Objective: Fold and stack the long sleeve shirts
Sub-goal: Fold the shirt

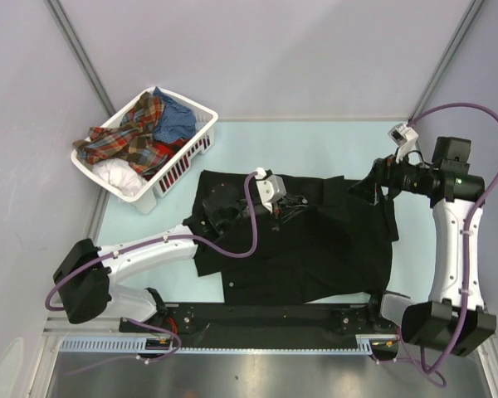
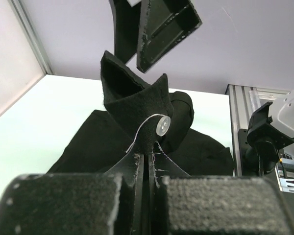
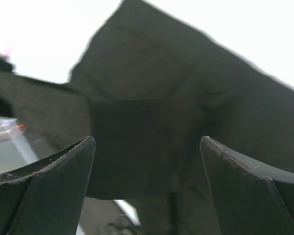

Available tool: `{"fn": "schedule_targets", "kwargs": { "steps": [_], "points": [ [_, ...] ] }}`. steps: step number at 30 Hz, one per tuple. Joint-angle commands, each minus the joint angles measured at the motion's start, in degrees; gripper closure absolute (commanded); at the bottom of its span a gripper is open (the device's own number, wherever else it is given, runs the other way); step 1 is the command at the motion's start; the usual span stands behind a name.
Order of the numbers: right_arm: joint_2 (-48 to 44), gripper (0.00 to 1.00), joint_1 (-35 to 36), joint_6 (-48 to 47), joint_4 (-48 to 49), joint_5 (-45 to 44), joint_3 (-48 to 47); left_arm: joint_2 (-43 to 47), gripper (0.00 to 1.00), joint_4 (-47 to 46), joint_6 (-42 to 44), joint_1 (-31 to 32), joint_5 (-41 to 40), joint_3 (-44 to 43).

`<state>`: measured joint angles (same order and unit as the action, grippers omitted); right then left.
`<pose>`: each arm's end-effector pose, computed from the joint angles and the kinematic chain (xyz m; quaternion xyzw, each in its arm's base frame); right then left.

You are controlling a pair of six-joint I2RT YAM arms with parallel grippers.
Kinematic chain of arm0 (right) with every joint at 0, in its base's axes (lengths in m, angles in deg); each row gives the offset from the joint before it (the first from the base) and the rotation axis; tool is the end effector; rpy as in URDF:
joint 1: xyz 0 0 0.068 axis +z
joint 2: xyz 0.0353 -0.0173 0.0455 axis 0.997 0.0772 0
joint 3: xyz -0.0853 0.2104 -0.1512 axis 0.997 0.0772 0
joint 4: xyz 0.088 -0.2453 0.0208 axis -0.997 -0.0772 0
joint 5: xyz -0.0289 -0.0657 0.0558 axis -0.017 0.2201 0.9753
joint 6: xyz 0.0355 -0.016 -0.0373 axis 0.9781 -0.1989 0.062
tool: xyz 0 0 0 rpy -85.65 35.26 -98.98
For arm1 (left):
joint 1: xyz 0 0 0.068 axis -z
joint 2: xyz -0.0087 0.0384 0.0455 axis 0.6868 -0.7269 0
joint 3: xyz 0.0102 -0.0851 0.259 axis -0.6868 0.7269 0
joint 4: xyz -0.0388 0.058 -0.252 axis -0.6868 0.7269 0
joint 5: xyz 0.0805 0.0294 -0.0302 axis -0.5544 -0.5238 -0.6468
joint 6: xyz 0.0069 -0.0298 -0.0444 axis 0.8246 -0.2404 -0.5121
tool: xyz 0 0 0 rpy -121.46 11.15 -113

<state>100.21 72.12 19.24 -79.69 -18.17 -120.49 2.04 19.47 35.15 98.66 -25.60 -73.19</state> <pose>0.2040 -0.0186 0.3913 -0.2410 0.8048 0.3083 0.4462 0.1669 -0.2648 0.3288 0.4283 0.5174 -0.4562 0.5838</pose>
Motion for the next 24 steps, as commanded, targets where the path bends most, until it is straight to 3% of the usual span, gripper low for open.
{"fn": "schedule_targets", "kwargs": {
  "steps": [1, 9, 12, 15, 16, 19, 20, 21, 22, 24],
  "points": [
    [-0.3, 0.07, 0.7, 0.1, -1.6, 16.5, 1.0, 2.3, 1.00, -4.2, -1.8, -0.7, 1.4, 1.1],
    [-5.1, 0.08, 10.1, 10.1, 12.0, 11.9, 7.9, 2.1, 1.00, -5.3, -1.5, -1.2, 1.9, 2.2],
    [-5.0, 0.27, 13.3, 13.2, 16.8, 8.7, 9.3, 2.2, 1.00, -5.7, -1.1, -1.2, 2.5, 2.7],
    [-3.9, 0.72, 15.6, 11.2, 15.9, 8.3, 7.1, 3.1, 0.98, -4.7, 0.3, -1.2, 2.4, 3.0],
    [-3.5, 1.00, 15.6, 9.6, 14.1, 7.9, 5.9, 3.5, 0.96, -3.5, 0.5, -1.2, 2.4, 3.2],
    [-3.6, 1.00, 14.9, 2.6, 6.2, 7.2, 2.6, 6.1, 0.77, 0.7, 3.4, -2.3, 3.3, 4.2],
    [-4.1, 1.00, 14.9, 0.7, 2.1, 7.0, 1.7, 7.2, 0.51, 2.5, 5.1, -2.8, 4.1, 4.4],
    [-5.0, 1.00, 15.1, -2.0, -0.2, 6.3, 0.4, 8.1, 0.38, 4.4, 6.2, -3.3, 4.8, 4.7],
    [-5.6, 1.00, 15.6, -5.9, -2.2, 5.5, -0.2, 10.5, 0.27, 8.8, 8.0, -4.0, 5.2, 4.7],
    [-6.9, 1.00, 17.4, -9.0, -6.4, 3.1, -0.6, 13.0, 0.17, 12.8, 14.4, -4.1, 5.3, 4.0]
  ]
}}
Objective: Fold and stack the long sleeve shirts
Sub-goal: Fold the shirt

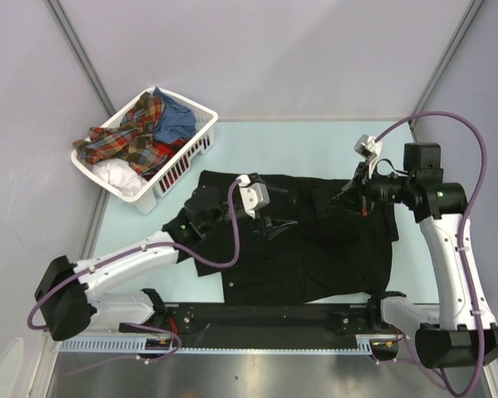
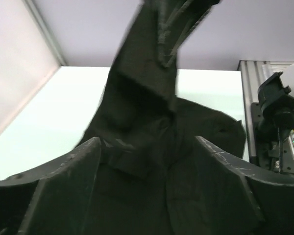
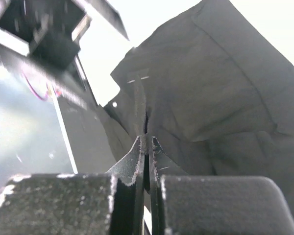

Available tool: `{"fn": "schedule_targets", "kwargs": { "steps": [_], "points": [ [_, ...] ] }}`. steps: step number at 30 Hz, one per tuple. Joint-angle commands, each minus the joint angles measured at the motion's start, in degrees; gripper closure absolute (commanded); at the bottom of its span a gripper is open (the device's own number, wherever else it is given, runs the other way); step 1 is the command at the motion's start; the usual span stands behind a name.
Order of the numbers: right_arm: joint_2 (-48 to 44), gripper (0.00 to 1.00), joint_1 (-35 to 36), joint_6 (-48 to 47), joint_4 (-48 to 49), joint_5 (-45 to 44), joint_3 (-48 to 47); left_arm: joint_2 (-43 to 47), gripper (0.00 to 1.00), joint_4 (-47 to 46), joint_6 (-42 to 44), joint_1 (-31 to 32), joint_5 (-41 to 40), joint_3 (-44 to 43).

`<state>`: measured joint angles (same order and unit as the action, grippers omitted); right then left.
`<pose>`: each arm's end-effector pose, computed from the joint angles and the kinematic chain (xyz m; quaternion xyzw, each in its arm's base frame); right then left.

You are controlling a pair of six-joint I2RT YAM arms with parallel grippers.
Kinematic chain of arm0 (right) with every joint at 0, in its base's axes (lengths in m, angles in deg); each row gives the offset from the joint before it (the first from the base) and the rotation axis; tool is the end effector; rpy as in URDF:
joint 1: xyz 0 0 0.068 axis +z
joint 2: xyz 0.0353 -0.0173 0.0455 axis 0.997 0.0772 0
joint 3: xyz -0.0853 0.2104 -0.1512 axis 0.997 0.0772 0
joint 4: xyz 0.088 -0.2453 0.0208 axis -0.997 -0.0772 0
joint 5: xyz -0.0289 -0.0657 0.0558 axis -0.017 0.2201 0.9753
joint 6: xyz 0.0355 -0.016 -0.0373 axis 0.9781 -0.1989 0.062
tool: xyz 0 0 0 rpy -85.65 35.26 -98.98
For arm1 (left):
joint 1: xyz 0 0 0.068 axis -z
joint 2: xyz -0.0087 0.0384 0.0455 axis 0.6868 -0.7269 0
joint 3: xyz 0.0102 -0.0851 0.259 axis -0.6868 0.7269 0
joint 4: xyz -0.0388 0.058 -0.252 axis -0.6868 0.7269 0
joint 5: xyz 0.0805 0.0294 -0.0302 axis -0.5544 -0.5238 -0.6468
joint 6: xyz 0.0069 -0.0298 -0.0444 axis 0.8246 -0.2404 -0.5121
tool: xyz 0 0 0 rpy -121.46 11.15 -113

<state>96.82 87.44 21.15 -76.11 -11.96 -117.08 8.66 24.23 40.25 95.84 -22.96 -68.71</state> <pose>0.1894 0.0375 0.3907 -0.3579 0.7305 0.4065 0.4160 0.1617 -0.2352 0.3245 0.4566 0.5141 -0.4243 0.5892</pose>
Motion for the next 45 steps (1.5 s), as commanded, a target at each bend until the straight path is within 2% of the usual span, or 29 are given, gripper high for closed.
{"fn": "schedule_targets", "kwargs": {
  "steps": [1, 4, 7, 13, 18, 21, 23, 24, 26, 27, 29, 30, 32, 33, 34, 36, 38, 40, 42, 43, 45],
  "points": [
    [-4.8, 1.00, 2.8, -13.2, -11.1, -3.7, -3.8, 8.0, 0.10, 12.2, 11.8, -1.2, 3.3, -1.3],
    [-7.4, 1.00, 6.4, -14.5, -12.4, -7.2, -2.1, 6.3, 0.01, 21.9, 16.2, -1.0, 6.4, -7.9],
    [-10.0, 1.00, 9.8, -14.6, -11.3, -9.7, 0.0, 3.5, 0.01, 28.6, 17.4, 0.6, 6.1, -13.9],
    [-13.8, 1.00, 17.3, -14.4, -10.3, -16.1, 1.6, -0.8, 0.01, 32.0, 21.9, 3.8, 8.9, -18.7],
    [-15.9, 1.00, 20.1, -14.4, -10.0, -19.4, 2.9, -4.8, 0.00, 37.2, 22.0, 6.7, 14.5, -23.3],
    [-16.7, 1.00, 20.6, -14.8, -10.4, -19.8, 3.1, -5.7, 0.05, 37.2, 20.6, 8.3, 16.2, -23.8],
    [-17.1, 1.00, 21.2, -15.1, -10.8, -20.1, 3.3, -6.7, 0.21, 36.9, 18.5, 9.1, 16.4, -24.3],
    [-17.6, 1.00, 21.5, -15.0, -10.9, -20.5, 3.7, -7.2, 0.43, 36.8, 17.6, 10.0, 16.5, -24.8],
    [-17.9, 1.00, 21.9, -14.2, -10.4, -22.9, 4.1, -8.4, 0.72, 37.1, 14.8, 11.8, 16.9, -25.0],
    [-18.2, 0.88, 21.9, -13.5, -10.2, -23.8, 4.3, -8.7, 1.00, 38.3, 13.9, 12.7, 16.4, -24.9],
    [-18.2, 0.71, 21.9, -10.1, -9.2, -27.6, 4.1, -9.3, 1.00, 41.1, 13.7, 14.9, 14.8, -24.1],
    [-18.2, 0.50, 21.9, -9.4, -9.3, -29.2, 3.8, -9.0, 1.00, 41.2, 14.0, 15.6, 14.1, -23.2],
    [-17.0, 0.27, 21.8, -10.0, -12.1, -34.6, 1.4, -7.3, 1.00, 40.4, 15.1, 17.1, 12.3, -19.5],
    [-16.3, 0.20, 21.5, -12.0, -14.0, -35.4, 0.4, -6.9, 1.00, 40.4, 15.6, 17.8, 11.8, -18.4],
    [-15.2, 0.20, 21.1, -14.1, -17.5, -36.3, -0.8, -6.6, 1.00, 40.4, 16.9, 18.5, 10.8, -17.5],
    [-15.5, 0.19, 17.9, -16.8, -16.4, -36.9, -0.6, -6.4, 1.00, 40.4, 17.7, 20.8, 9.2, -14.8],
    [-16.2, 0.01, 14.9, -17.9, -14.7, -35.6, 0.2, -6.9, 1.00, 41.0, 20.6, 23.4, 8.4, -13.1],
    [-15.2, 0.00, 9.1, -19.7, -13.4, -31.9, 0.2, -7.5, 1.00, 42.0, 24.8, 25.3, 5.6, -12.1],
    [-12.4, 0.00, 4.2, -20.8, -12.0, -28.9, 0.1, -7.7, 1.00, 42.6, 25.5, 26.8, 4.9, -11.7],
    [-11.0, 0.00, -0.3, -21.0, -11.5, -25.9, 0.0, -7.5, 1.00, 42.5, 25.4, 27.1, 5.2, -11.8],
    [-5.5, 0.00, -3.6, -19.5, -9.3, -24.0, 0.0, -7.3, 1.00, 42.5, 24.6, 27.2, 5.6, -13.5]
  ]
}}
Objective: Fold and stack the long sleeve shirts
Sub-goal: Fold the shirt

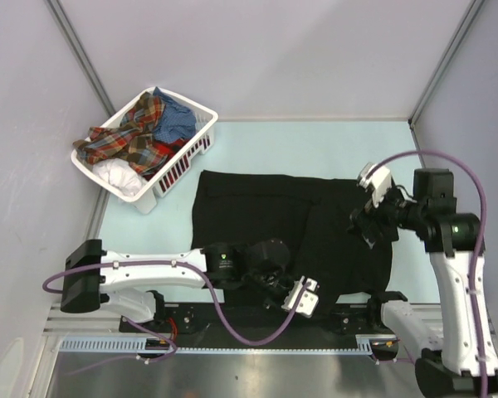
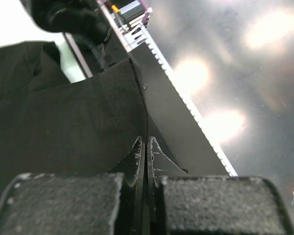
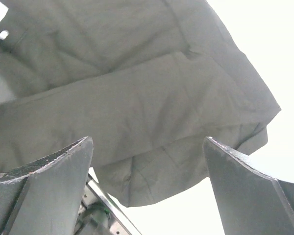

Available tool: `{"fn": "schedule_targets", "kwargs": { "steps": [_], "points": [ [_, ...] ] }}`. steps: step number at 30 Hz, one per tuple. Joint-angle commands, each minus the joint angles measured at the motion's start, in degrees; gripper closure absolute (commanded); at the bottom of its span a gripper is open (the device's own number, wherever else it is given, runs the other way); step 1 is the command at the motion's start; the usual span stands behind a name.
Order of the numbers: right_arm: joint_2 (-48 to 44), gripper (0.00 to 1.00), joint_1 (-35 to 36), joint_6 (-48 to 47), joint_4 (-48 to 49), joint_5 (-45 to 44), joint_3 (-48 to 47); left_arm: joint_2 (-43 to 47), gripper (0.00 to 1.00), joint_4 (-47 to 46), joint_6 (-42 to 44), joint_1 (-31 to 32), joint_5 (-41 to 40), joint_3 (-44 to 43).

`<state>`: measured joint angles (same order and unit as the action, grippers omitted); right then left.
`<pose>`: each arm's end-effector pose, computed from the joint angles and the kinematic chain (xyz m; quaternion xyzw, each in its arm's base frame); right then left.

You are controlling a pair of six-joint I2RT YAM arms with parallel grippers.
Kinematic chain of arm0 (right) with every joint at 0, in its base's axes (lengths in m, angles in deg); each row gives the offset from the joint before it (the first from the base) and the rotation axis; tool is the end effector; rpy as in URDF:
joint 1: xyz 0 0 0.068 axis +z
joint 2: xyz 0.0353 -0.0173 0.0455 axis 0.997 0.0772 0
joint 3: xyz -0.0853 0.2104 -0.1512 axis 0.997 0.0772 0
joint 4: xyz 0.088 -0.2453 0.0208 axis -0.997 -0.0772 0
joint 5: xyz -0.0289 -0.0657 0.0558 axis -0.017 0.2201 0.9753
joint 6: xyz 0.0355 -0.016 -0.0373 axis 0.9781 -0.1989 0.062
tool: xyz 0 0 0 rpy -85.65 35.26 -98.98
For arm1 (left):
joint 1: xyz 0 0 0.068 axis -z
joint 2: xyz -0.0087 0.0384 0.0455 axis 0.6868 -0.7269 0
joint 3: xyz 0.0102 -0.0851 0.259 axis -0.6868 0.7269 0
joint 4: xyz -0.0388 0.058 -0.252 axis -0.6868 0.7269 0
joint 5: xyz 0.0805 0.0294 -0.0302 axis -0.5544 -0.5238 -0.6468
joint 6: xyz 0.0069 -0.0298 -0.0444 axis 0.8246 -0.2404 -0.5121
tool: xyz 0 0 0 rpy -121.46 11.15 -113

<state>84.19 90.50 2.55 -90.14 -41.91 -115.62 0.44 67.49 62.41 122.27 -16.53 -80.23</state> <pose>0.1217 0.0293 0.3873 -0.4346 0.7853 0.1339 0.4202 0.0398 -0.2994 0.2806 0.7579 0.4242 -0.4072 0.2827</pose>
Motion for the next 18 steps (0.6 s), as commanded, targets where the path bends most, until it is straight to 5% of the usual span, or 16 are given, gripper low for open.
{"fn": "schedule_targets", "kwargs": {
  "steps": [1, 4, 11, 18],
  "points": [
    [9.3, 0.00, -8.3, -0.1, 5.7, 5.9, -1.6, 0.8, 1.00, -0.6, 2.1, 0.6, -0.7, -2.9],
    [18.4, 0.03, -9.6, 2.1, 8.1, 6.4, -3.3, -0.9, 1.00, -1.8, -4.9, -4.2, 2.9, -7.3],
    [36.9, 0.04, -11.5, 8.0, 9.9, 6.4, -11.7, -8.9, 1.00, -6.2, -18.4, -26.2, 6.9, -15.6],
    [45.9, 0.05, -12.2, 10.5, 13.0, 3.5, -13.4, -13.4, 1.00, -11.6, -24.4, -41.3, 3.6, -10.9]
  ]
}}
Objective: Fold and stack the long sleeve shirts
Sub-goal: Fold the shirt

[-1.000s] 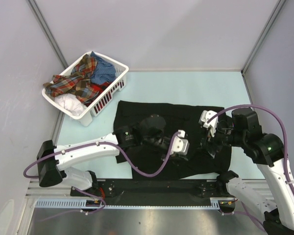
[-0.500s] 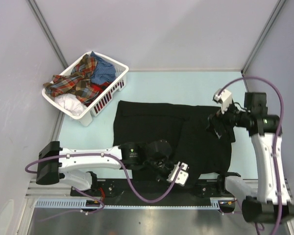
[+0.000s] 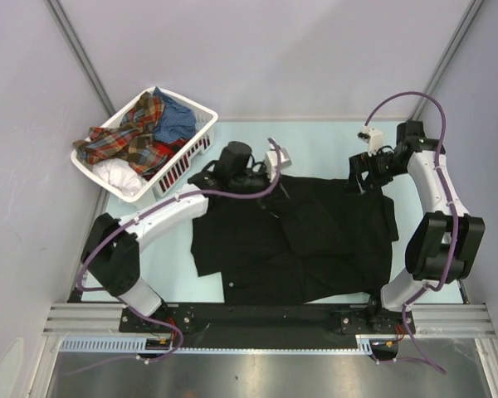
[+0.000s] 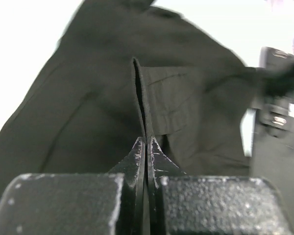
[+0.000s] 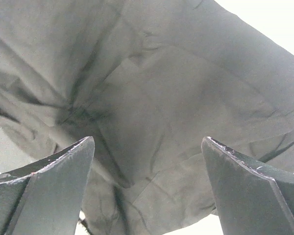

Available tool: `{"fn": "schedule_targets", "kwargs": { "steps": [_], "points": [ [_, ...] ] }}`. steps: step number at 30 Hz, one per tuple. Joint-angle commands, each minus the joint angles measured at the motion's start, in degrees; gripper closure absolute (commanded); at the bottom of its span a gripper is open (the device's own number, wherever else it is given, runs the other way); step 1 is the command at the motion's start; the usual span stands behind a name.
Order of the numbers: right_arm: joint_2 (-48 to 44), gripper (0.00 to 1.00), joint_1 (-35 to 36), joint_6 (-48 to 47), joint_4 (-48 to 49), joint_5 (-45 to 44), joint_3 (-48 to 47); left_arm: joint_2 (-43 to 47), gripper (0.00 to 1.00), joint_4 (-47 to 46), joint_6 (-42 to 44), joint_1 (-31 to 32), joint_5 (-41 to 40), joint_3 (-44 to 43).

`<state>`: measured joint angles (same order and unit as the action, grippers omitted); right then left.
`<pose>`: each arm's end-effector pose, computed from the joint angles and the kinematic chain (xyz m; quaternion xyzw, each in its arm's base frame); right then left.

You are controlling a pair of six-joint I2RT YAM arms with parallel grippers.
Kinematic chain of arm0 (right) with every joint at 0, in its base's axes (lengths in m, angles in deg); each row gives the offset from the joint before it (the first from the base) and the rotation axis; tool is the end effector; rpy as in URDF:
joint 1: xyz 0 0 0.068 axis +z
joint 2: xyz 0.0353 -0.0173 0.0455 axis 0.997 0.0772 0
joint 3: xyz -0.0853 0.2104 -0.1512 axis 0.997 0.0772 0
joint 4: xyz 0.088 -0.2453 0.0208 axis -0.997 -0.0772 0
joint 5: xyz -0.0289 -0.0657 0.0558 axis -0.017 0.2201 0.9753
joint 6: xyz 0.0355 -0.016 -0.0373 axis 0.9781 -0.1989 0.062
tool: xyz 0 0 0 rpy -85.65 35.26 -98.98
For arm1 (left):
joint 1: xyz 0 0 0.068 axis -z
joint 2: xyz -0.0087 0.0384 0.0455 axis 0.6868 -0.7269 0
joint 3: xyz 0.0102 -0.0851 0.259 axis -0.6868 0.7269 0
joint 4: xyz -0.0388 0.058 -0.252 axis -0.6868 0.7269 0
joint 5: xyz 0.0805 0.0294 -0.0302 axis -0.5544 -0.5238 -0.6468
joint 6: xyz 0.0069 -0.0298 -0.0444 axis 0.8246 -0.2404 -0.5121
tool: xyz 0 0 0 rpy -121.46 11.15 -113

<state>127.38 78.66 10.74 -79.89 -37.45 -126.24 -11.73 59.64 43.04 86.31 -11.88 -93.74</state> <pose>0.3211 -0.0178 0.2976 -0.2573 0.8991 0.2292 0.2699 0.2530 -0.2641 0.3068 0.4896 0.6680 -0.4026 0.3899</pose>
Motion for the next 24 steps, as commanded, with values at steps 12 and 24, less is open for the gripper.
{"fn": "schedule_targets", "kwargs": {
  "steps": [12, 24],
  "points": [
    [12.2, 0.17, -0.6, 3.2, 6.6, -8.0, -2.1, -5.2, 1.00, -11.5, -13.5, -20.8, -5.8, 15.2],
    [15.4, 0.21, -2.5, 2.5, 7.4, -11.2, -2.6, 4.4, 1.00, -22.1, -14.3, -25.1, -1.8, 23.8]
  ]
}}
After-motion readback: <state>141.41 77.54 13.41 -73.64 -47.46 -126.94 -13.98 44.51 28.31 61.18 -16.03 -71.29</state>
